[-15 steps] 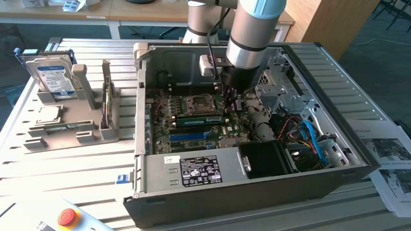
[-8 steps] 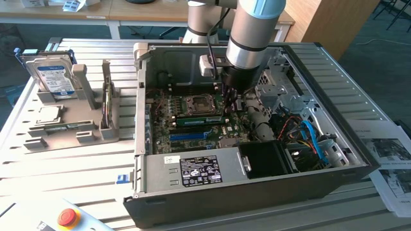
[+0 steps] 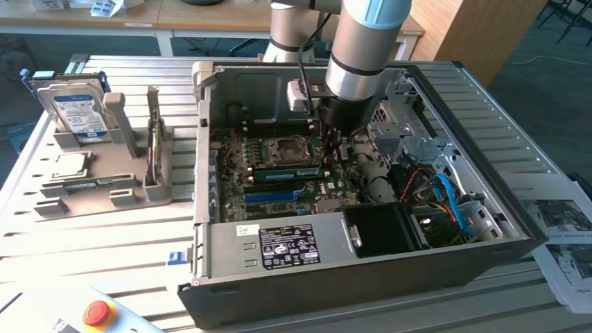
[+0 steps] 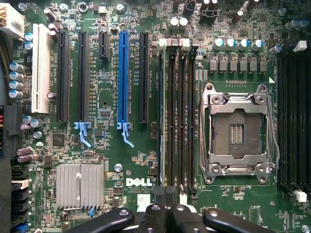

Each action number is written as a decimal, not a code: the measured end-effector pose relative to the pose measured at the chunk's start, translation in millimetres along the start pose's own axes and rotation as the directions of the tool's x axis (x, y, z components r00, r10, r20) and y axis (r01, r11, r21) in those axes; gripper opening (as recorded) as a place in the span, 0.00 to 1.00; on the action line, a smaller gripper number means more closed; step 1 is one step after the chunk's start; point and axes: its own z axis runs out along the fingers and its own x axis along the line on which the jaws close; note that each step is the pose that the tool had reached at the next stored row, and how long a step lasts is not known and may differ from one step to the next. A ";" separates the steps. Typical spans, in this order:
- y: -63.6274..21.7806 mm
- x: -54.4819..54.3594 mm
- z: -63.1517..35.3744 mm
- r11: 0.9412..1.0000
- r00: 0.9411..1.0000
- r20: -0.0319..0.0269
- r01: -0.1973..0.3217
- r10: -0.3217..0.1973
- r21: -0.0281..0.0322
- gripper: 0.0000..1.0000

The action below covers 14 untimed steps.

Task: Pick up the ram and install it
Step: 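Press down the ram until it locks into place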

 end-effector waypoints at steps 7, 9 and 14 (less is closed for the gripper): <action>0.0 0.0 1.4 1.000 1.000 0.000 0.000 0.000 0.000 0.10; 0.0 0.0 1.5 1.000 1.000 0.000 0.000 0.000 0.000 0.10; -0.1 0.0 2.6 1.000 1.000 0.000 0.000 0.000 0.000 0.10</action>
